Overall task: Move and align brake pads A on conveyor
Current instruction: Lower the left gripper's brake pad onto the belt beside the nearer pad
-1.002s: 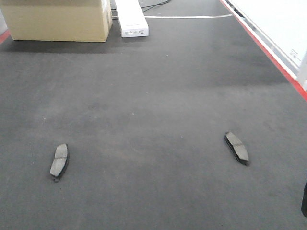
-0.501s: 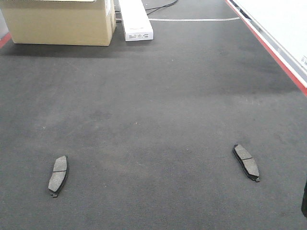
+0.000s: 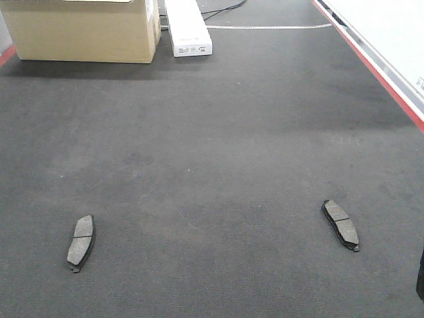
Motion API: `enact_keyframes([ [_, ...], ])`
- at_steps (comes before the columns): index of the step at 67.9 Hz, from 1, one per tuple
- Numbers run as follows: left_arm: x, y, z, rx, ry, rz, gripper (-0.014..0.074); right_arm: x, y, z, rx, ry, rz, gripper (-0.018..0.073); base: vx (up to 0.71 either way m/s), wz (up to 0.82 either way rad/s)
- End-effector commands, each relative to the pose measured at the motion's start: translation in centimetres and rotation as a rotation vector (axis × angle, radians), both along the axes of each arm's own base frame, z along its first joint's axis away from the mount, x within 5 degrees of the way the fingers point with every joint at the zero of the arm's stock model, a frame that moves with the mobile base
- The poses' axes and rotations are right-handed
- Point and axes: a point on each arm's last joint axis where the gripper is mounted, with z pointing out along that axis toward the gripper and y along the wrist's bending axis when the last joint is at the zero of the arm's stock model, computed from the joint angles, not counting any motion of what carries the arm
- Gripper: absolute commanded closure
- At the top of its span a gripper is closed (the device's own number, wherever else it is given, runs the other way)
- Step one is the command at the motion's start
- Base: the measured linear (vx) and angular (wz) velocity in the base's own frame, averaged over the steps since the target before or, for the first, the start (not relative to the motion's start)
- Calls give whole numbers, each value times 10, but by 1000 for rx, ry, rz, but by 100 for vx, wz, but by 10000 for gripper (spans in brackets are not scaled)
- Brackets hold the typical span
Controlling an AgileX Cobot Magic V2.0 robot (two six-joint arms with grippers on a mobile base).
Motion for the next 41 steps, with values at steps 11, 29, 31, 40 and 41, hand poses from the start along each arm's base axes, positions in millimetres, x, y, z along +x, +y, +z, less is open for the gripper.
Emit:
enact_keyframes([
  [11,3,-2,16,-48,-98,-10,602,3,1,16,12,-113,9,564,0,0],
  [29,3,-2,17,-54,-112,-11,602,3,1,16,12,-113,9,564,0,0],
  [31,3,-2,18,-57,-119,-12,602,3,1,16,12,-113,9,564,0,0],
  [40,4,-4,23,-108,-161,-11,602,3,1,16,12,-113,9,564,0,0],
  [41,4,-4,24,-122,-162,-8,602,3,1,16,12,-113,9,564,0,0],
])
